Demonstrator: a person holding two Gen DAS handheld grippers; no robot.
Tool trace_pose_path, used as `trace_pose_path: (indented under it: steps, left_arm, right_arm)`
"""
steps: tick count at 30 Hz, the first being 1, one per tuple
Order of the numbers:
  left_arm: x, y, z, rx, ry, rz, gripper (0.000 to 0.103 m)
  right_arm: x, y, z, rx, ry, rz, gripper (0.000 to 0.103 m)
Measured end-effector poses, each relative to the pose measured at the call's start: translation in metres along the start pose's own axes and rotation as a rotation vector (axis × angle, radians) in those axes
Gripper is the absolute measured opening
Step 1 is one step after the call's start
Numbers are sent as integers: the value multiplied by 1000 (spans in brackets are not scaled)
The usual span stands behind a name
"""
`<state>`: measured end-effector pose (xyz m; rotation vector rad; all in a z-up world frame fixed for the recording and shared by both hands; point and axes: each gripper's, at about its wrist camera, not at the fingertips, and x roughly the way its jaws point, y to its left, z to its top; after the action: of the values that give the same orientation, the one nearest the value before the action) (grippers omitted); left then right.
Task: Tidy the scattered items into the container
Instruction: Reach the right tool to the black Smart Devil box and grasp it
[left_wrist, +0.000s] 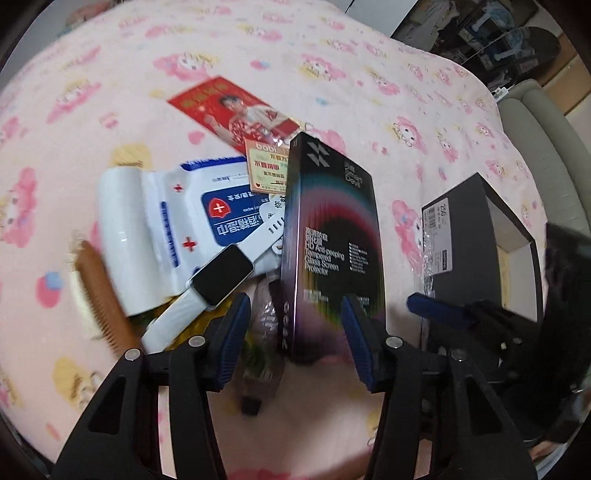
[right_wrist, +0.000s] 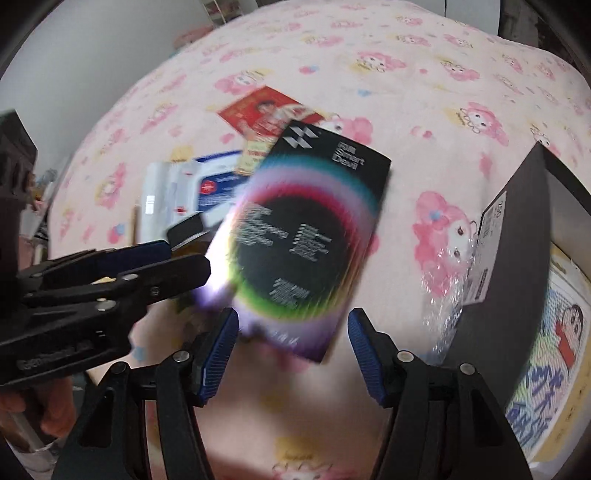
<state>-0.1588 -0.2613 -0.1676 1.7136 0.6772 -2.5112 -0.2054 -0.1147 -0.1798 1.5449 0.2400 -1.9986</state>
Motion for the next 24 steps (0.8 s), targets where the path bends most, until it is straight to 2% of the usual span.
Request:
trace_pose_path:
  steps: [2, 5, 8, 10, 11, 16, 20, 24]
  left_arm:
    - [7, 0, 1, 4, 12, 13, 51]
    - [14, -1, 0, 14, 24, 23, 46]
    - [16, 3, 2, -6, 18, -13, 42]
    - [16, 4, 3, -14, 15, -30, 28]
    - [14, 4, 3, -11, 12, -29, 28]
    - [7, 4, 1, -5, 0, -32, 12]
    - [5, 13, 0, -22, 0, -66, 13]
    - [18, 15, 5, -38, 19, -87, 33]
  right_arm:
    - [12, -9, 1, 58, 18, -5, 58]
    - [17, -16, 1, 100, 11, 5, 67]
    - [18, -17, 1, 99, 13, -3, 71]
    - [17, -19, 0, 101, 11, 4, 71]
    - [17, -19, 0, 102, 13, 4, 71]
    - [23, -20, 6, 88, 21, 38, 78]
    - [30, -19, 9, 98, 42, 161, 76]
    - [28, -18, 8, 117, 26, 169, 76]
